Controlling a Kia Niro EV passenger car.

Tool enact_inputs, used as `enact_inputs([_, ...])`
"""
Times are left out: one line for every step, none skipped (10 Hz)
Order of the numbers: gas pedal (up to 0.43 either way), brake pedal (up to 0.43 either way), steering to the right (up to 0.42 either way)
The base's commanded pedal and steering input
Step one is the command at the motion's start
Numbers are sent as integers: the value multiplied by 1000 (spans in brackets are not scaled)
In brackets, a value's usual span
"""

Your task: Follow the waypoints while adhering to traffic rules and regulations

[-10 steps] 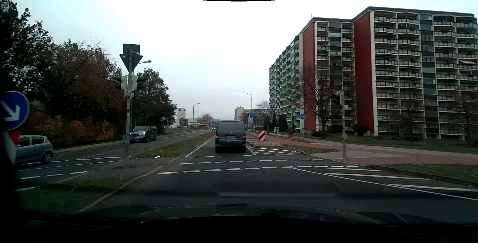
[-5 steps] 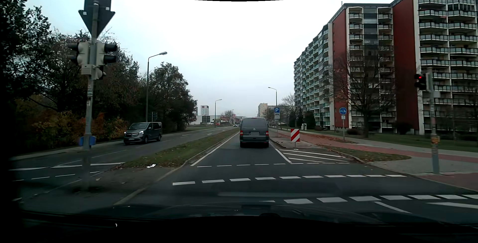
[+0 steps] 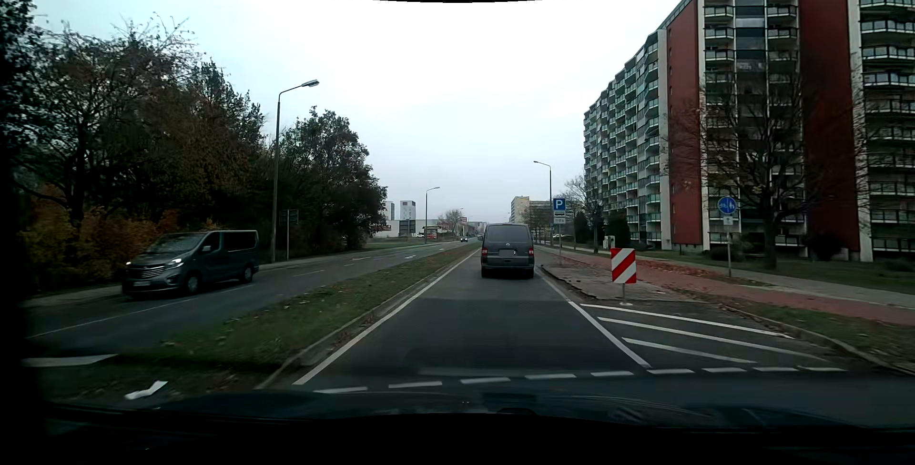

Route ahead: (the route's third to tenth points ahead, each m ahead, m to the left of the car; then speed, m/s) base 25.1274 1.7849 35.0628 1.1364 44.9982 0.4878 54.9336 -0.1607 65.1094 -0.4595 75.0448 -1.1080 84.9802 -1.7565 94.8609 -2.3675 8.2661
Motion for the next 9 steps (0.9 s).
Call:
enact_inputs([220,0,6])
enact_inputs([220,0,10])
enact_inputs([220,0,12])
enact_inputs([220,0,14])
enact_inputs([220,0,14])
enact_inputs([228,0,13])
enact_inputs([228,0,11])
enact_inputs([228,0,11])
enact_inputs([228,0,10])
